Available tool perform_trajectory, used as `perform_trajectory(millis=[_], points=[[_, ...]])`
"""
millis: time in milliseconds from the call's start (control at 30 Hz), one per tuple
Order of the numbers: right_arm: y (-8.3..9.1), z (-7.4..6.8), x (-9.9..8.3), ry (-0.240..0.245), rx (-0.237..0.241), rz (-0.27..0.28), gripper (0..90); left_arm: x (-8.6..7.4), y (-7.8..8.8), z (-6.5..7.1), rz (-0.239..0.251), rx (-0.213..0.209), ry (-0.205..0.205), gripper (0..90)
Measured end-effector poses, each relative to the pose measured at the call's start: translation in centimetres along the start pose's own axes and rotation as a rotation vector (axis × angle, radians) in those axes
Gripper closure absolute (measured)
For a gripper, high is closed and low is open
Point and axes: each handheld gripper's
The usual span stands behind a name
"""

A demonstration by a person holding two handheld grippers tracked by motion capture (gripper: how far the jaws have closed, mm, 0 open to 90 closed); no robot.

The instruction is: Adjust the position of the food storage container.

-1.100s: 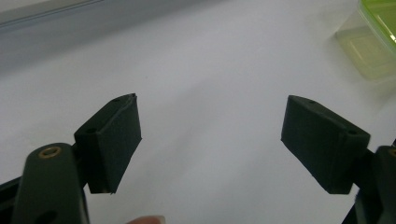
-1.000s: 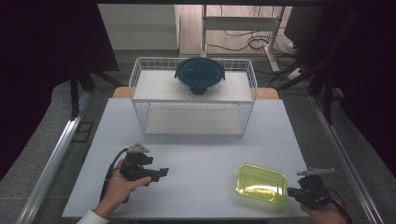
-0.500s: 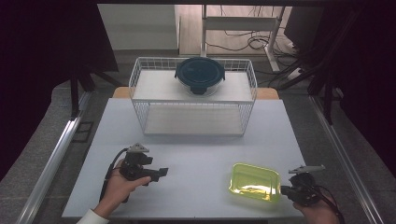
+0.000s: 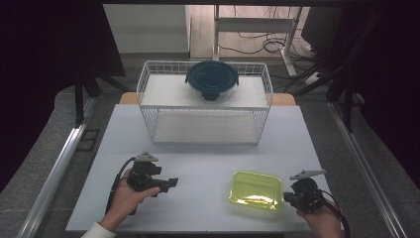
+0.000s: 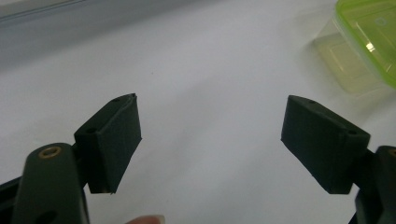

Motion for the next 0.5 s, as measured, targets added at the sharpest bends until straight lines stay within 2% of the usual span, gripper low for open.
perform_trajectory(millis=[500], points=[[-1.9, -3.3, 2.4, 0.069, 0.020, -0.010, 88.9, 0.0, 0.1, -0.2, 0.004, 0.000, 0.011, 19.5]])
Point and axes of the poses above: each handheld gripper's, and its own axes: y roughly backward along the jaws, x roughly out of its top, z roughly to its right, and after that the axes turned 12 degrees about -y, right-handed
